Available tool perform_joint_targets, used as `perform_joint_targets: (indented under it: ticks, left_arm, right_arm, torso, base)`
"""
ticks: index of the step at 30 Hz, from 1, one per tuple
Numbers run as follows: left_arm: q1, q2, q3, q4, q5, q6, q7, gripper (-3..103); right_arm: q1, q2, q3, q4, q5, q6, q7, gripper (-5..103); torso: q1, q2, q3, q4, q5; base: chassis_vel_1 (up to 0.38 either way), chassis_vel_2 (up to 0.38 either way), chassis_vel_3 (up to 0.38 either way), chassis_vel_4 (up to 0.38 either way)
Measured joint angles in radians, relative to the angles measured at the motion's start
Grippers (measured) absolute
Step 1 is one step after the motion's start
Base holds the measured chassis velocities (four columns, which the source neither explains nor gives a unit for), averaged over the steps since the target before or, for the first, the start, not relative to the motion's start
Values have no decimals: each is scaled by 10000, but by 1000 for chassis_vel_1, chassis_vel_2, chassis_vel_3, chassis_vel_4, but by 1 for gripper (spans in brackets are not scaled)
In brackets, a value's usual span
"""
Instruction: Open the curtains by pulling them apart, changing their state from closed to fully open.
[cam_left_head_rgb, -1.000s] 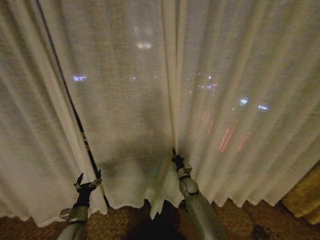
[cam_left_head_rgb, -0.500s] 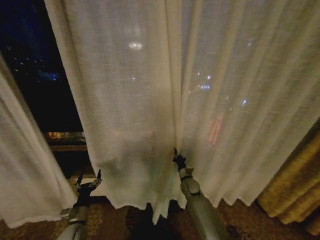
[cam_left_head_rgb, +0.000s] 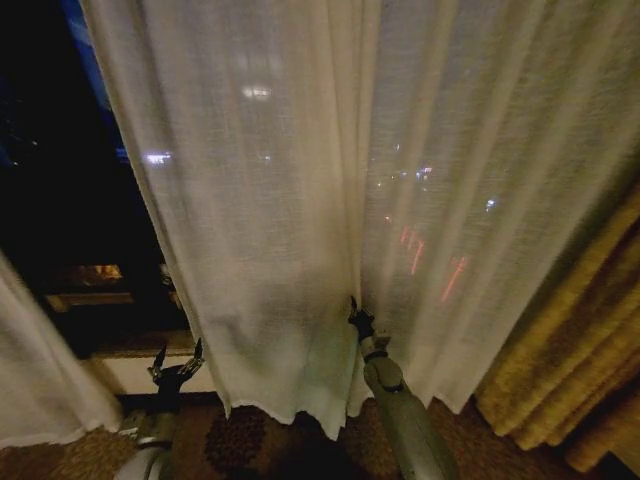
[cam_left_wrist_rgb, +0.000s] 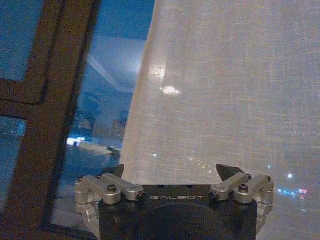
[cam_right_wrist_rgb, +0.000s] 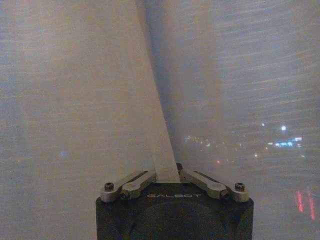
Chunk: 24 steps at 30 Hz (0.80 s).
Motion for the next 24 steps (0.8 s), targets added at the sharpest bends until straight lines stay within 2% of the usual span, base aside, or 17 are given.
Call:
perform_joint_targets:
  ticks: [24]
  left_arm:
    - [1, 0, 0, -1, 0, 0, 0, 100]
  right_arm:
    - [-74, -120, 120, 105, 71, -5, -4, 0]
  torso:
    - [0, 0, 0, -1, 0]
  base:
    - [-355, -357, 353, 355]
